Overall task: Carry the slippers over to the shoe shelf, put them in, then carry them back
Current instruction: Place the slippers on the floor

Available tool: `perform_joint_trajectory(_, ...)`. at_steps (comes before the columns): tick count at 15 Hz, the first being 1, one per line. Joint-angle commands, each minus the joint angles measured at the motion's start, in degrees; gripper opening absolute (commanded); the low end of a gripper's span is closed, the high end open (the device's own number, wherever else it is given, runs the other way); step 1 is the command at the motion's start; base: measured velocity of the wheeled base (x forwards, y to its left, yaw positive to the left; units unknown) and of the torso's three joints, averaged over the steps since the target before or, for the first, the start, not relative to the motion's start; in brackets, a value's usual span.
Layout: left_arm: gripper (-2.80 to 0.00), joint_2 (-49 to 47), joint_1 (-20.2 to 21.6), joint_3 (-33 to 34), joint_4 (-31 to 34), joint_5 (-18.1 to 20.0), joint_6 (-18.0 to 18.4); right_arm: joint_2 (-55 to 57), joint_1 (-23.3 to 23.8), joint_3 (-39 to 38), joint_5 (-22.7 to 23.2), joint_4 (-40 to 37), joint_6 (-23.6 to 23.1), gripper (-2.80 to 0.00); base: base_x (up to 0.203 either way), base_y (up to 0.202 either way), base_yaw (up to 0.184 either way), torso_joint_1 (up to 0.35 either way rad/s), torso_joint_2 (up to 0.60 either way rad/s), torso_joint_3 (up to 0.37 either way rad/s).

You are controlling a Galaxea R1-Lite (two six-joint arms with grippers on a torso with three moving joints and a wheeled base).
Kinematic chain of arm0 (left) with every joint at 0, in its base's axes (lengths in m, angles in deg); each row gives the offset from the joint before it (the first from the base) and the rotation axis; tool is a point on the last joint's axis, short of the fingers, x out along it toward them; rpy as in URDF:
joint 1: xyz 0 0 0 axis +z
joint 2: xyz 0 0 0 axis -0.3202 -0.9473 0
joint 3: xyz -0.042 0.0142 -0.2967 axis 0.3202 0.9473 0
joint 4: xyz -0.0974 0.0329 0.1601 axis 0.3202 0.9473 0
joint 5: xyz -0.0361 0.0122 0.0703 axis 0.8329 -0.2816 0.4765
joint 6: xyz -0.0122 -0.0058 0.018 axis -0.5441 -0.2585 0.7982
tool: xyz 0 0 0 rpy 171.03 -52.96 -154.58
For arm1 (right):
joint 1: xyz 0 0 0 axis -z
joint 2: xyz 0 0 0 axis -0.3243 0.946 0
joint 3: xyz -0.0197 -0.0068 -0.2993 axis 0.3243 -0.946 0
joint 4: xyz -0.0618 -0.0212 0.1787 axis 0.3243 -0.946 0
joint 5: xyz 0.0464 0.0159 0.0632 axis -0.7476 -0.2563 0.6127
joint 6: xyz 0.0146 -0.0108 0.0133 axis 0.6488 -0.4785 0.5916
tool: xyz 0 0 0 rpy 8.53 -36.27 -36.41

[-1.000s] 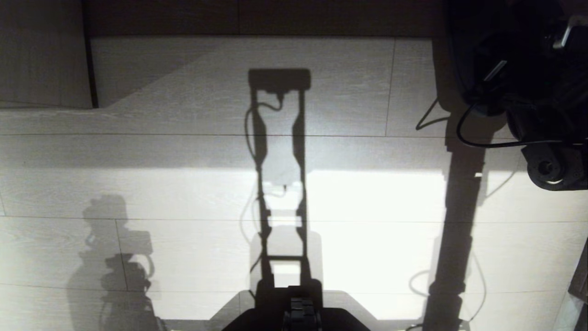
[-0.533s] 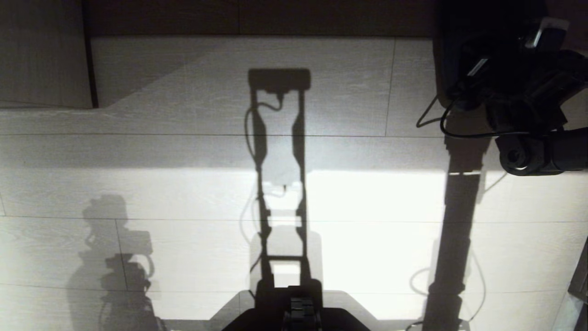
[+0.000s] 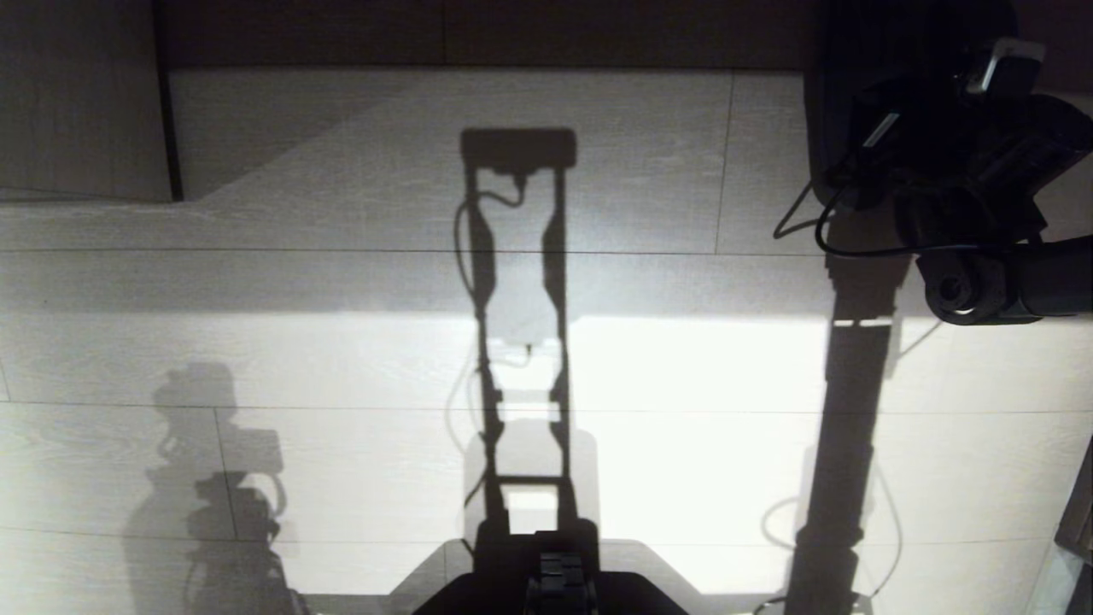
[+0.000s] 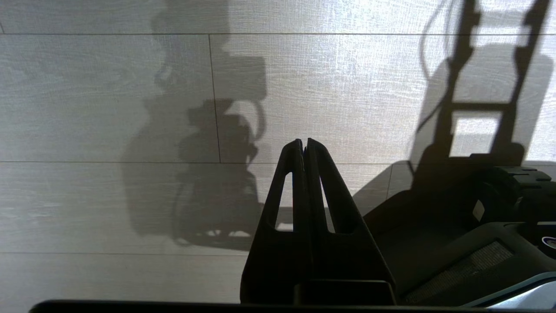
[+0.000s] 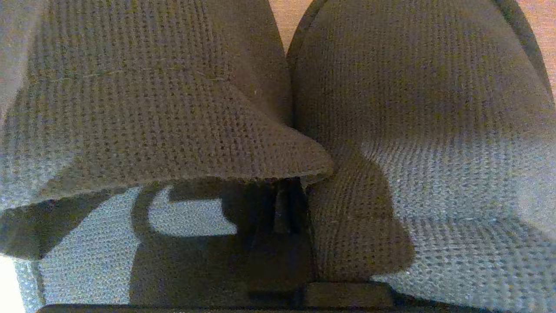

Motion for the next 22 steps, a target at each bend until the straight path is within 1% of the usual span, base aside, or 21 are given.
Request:
perform_joint_trajectory(1,-2.80,0.0,0.0,0.0,0.0,0.0,0.0,-0.2,0.0,0.0,-0.1,-0.5,0.1,0.00,0.000,0.000,0.000,0.000,0.00,0.000)
perform_joint_trajectory(4,-2.80,0.0,0.1,0.0,0.0,0.0,0.0,-0.6,0.0,0.0,0.4,-0.8,0.1,0.00,0.000,0.000,0.000,0.000,0.00,0.000)
perform_joint_trajectory(11,-2.80,0.0,0.1,0.0,0.0,0.0,0.0,-4.2,0.4,-0.9,0.6,-5.2,1.8,0.00,0.000,0.000,0.000,0.000,0.00,0.000)
perform_joint_trajectory(16,-2.80,0.0,0.0,0.0,0.0,0.0,0.0,-8.9,0.6,-4.6,0.6,-10.8,3.3,0.00,0.000,0.000,0.000,0.000,0.00,0.000)
perform_joint_trajectory(21,-2.80,0.0,0.1,0.0,0.0,0.0,0.0,-16.5,0.9,-8.2,0.3,-18.7,6.9,0.00,0.000,0.000,0.000,0.000,0.00,0.000)
perform_joint_trajectory(22,-2.80,0.0,0.1,0.0,0.0,0.0,0.0,-16.6,1.0,-8.3,0.3,-18.9,7.0,0.00,0.000,0.000,0.000,0.000,0.00,0.000)
